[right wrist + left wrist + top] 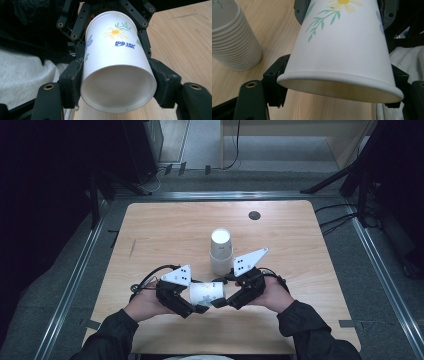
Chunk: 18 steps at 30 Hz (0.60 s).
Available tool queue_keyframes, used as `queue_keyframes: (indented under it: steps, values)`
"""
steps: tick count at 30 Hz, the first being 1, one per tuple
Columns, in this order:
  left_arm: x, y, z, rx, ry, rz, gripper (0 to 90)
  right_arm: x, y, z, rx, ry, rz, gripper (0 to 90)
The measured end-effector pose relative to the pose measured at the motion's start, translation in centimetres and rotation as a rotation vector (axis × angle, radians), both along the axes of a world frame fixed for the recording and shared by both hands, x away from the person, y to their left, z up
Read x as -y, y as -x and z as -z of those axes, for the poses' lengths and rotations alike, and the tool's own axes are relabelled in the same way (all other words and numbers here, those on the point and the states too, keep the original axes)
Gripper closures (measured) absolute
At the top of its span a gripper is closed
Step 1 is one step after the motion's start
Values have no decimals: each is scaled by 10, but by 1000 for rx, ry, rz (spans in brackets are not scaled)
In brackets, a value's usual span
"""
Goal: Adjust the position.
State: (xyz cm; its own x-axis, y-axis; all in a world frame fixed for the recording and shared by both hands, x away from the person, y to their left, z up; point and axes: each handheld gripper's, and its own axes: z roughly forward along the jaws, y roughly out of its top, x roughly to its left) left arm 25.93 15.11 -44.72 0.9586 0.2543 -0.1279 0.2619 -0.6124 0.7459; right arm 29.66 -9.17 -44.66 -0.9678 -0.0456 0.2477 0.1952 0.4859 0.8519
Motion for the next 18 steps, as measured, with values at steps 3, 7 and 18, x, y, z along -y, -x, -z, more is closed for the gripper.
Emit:
queue_keyframes:
  steps: [3, 7, 18]
  values:
    - [-1, -2, 0, -2, -13, -13, 242, -2, 0, 1, 8, 5, 11, 242]
    - [-6, -5, -2, -11, -21, -20, 242, -3, 2, 1, 46, 30, 42, 195]
    - [-6, -11, -5, -2, -134, 34, 242, -1, 4, 8, 103, 117, 67, 192]
